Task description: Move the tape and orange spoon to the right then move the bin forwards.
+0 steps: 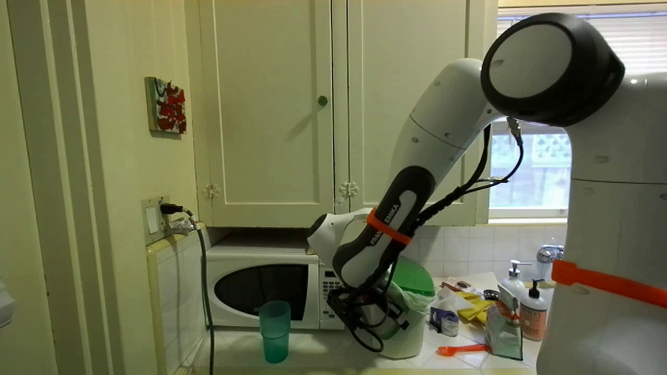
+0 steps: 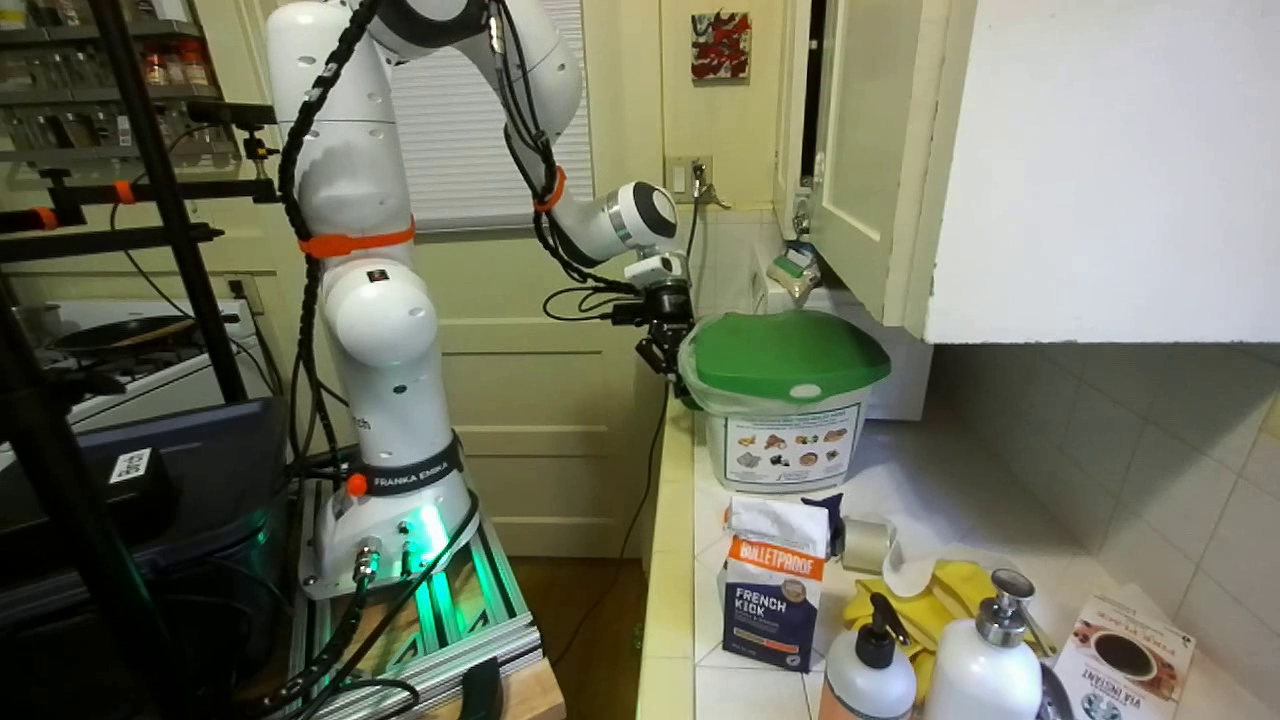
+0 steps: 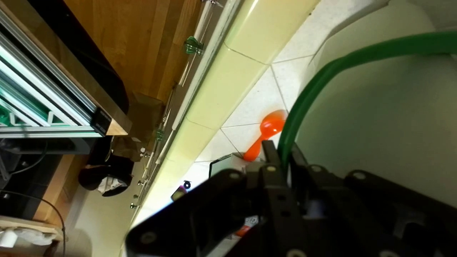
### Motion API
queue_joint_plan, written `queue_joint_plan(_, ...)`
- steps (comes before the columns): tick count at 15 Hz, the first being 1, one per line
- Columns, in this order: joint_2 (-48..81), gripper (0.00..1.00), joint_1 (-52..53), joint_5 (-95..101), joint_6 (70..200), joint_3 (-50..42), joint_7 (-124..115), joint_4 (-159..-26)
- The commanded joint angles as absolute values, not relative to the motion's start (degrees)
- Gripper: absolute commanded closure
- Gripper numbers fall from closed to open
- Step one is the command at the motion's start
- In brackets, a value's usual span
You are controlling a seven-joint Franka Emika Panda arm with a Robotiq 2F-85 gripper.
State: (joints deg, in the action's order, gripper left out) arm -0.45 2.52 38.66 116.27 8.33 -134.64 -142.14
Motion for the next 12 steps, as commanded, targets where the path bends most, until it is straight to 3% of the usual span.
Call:
queue_joint_plan(1,4.5,0.98,3.3,40.8,115.5,6.6,-138.6,-137.9)
queue_joint_plan(12,5.0,0.98,5.4,35.2,113.5,6.3,-139.0,-134.1)
